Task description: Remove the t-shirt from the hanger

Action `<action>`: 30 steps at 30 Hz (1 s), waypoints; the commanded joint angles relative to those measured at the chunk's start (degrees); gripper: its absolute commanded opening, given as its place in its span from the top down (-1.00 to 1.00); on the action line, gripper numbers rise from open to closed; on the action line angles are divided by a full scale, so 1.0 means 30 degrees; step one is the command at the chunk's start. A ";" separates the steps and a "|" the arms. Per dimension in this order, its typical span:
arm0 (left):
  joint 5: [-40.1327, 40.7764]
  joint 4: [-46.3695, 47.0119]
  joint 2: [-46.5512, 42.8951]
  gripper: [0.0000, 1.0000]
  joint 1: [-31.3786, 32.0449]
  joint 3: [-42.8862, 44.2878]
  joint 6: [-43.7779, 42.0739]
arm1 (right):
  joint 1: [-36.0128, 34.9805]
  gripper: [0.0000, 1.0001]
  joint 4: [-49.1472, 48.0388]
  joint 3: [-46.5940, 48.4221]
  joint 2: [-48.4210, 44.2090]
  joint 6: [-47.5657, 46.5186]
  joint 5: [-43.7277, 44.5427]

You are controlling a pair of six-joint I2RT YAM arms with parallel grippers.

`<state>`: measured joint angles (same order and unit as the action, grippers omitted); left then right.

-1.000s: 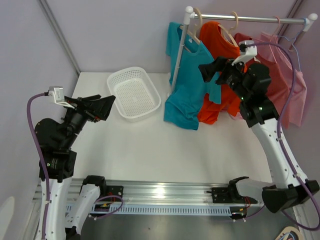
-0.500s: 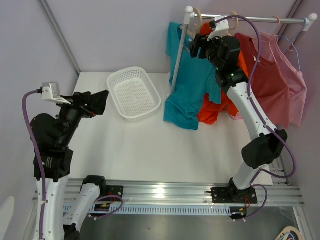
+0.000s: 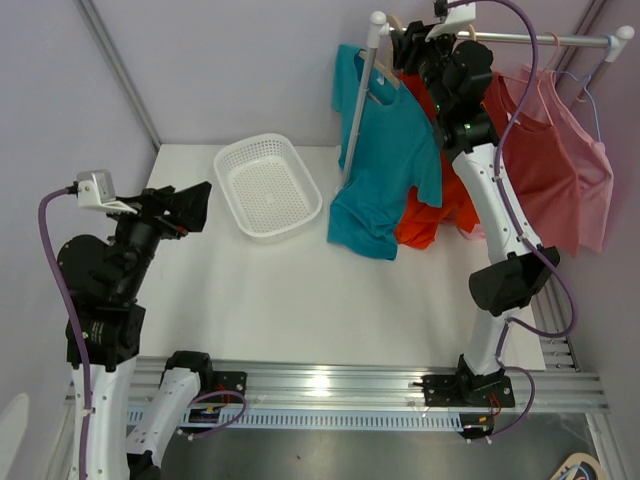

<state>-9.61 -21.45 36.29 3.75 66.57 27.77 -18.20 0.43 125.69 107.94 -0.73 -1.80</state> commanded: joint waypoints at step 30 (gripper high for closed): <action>0.0243 0.0061 -0.0203 -0.99 0.0040 -0.0362 -0.0350 | 0.0294 0.28 -0.0464 -0.0382 0.0494 0.0684 0.0513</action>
<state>-9.17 -21.63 36.27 3.75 65.63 27.35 -17.54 -1.23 124.79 109.16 1.08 -1.67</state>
